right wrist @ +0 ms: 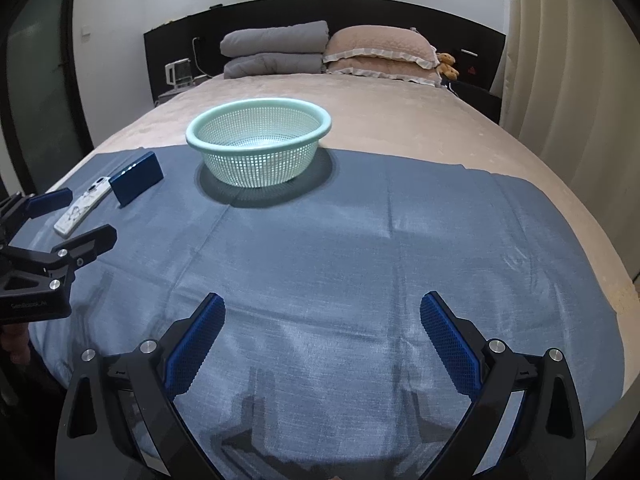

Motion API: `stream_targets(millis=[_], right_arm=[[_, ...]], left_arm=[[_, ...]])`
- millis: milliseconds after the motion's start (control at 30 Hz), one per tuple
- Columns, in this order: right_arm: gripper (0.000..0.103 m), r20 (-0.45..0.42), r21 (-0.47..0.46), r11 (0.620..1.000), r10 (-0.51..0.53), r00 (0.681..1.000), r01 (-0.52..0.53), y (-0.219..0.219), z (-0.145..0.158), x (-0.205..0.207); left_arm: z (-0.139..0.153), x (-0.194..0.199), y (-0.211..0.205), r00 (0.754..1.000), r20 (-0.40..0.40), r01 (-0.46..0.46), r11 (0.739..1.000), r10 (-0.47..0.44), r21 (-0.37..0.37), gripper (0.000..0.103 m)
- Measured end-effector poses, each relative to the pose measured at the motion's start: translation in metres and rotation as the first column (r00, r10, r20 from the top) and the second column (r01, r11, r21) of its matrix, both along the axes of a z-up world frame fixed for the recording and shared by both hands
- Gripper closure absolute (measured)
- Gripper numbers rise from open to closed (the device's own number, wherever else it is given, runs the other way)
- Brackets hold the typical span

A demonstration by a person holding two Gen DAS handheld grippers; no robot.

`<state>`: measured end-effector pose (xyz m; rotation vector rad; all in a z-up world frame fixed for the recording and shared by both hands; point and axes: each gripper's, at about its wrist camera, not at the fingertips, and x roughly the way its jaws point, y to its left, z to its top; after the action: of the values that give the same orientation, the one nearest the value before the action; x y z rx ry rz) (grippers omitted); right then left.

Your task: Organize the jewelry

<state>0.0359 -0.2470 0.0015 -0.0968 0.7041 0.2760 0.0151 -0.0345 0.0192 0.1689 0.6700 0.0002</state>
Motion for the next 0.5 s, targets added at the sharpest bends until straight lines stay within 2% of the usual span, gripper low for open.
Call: stream_targets(millis=[200,267,500], right_arm=[[0.009,0.008,0.0,1.0,-0.012,1.0,0.012,0.0009,-0.0006,-0.0001],[0.009,0.008,-0.004,1.0,-0.016,1.0,0.016,0.0012,-0.0016,-0.0005],[0.009,0.017,-0.011,1.0,-0.017,1.0,0.017,0.0031,-0.0011,-0.0009]], left_arm=[[-0.005,0.0018,0.0026,1.0,-0.028,-0.008,1.0,0.008,-0.011,0.006],[-0.005,0.0006,0.0034,1.0,-0.023,-0.005,1.0,0.005,-0.022,0.006],[-0.0034,-0.0047,-0.0052,1.0,0.004,0.028,1.0,-0.028,0.007,0.006]])
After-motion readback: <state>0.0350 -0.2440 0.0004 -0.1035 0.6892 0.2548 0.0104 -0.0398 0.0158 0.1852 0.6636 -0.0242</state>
